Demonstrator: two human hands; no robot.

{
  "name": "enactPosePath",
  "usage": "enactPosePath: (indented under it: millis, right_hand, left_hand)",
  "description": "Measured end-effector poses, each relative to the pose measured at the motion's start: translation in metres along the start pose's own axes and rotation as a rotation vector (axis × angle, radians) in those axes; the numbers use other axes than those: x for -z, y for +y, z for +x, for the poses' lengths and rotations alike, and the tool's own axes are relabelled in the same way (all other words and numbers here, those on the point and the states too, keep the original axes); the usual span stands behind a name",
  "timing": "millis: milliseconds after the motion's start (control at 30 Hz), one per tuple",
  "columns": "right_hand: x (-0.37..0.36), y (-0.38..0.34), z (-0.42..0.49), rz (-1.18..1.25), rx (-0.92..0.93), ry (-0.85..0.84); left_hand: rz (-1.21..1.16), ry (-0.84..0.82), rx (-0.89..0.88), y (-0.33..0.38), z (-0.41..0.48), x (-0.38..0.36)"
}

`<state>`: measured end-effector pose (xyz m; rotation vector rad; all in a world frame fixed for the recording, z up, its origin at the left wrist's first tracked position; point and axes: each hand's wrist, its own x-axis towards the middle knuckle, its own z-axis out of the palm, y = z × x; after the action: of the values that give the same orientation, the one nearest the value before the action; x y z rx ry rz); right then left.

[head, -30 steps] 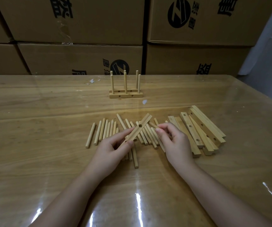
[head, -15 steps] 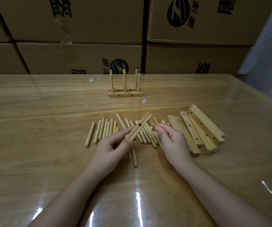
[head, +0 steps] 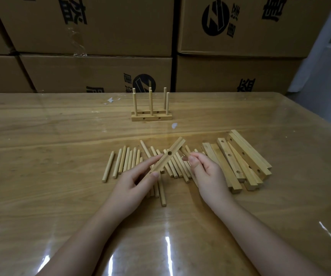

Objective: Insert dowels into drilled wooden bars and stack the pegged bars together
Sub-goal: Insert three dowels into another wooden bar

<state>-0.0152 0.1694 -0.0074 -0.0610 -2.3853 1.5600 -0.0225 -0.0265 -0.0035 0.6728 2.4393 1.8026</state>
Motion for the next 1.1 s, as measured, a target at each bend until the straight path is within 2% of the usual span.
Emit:
enactPosePath:
  millis: [200,333,500,633,800,1100]
  right_hand:
    - [-0.003,0.001,-0.004,-0.094,0.196,0.045]
    - [-0.003,0.001,-0.006,-0.149,0.283,0.06]
    - [-0.004,-0.004,-0.007,-0.414,0.409,0.189]
    - [-0.005,-0.005,-0.008,-0.439,0.392,0.188]
    - [-0.004,-0.004,-0.008,-0.426,0.386,0.133]
    - [0.0,-0.006,-0.006,-0.182,0.215,-0.014]
  left_hand:
    - [0.022,0.135,-0.028,-0.004,0.005,-0.001]
    - [0.144,0.104,-0.109,-0.005,0.003,-0.005]
    - [0.27,0.091,-0.137,-0.011,0.002,-0.008]
    - [0.341,0.065,-0.156,-0.015,0.002,-0.009]
    - [0.304,0.075,-0.167,-0.013,0.002,-0.009]
    - [0.257,0.013,-0.087,-0.003,0.0,-0.006]
